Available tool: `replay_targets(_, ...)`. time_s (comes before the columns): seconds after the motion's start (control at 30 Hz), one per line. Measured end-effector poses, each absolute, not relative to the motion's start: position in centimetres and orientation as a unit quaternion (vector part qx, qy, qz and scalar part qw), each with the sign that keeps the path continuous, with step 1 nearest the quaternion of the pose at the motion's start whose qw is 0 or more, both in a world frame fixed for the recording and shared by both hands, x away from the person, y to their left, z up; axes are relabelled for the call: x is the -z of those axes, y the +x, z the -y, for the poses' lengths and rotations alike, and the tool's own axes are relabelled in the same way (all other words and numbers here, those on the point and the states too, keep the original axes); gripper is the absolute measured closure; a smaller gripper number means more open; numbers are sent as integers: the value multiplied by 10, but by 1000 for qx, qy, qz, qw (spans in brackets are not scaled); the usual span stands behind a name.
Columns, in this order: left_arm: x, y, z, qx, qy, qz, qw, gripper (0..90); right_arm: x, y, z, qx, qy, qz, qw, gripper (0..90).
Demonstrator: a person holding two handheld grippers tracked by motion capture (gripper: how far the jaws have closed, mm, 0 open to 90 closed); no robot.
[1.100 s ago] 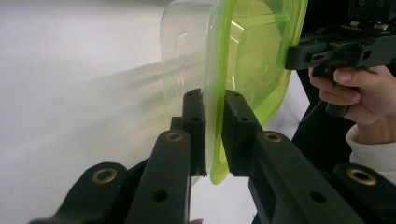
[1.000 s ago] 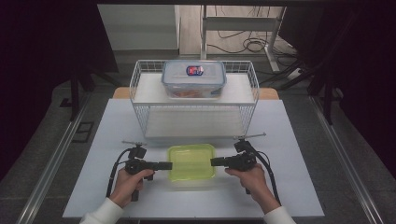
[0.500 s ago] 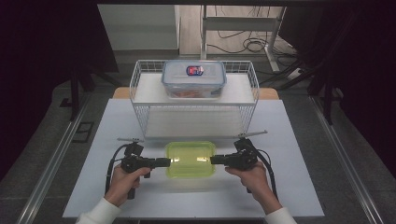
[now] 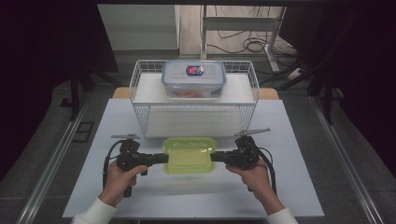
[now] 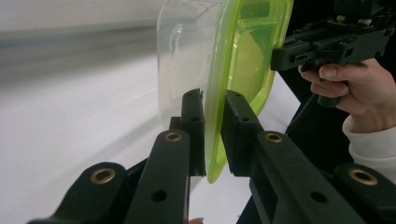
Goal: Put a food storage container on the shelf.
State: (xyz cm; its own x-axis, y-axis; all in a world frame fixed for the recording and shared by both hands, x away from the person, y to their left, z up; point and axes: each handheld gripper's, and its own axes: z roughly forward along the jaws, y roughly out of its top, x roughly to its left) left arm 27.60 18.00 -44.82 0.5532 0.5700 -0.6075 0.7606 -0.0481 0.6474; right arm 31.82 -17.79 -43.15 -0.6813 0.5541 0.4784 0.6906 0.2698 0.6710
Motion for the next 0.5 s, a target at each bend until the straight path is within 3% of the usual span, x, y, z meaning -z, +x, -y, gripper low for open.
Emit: replay_targets(0.5,419,277,-180,77,722,-443,526,801,401,313,180,484,-368,793,42,787)
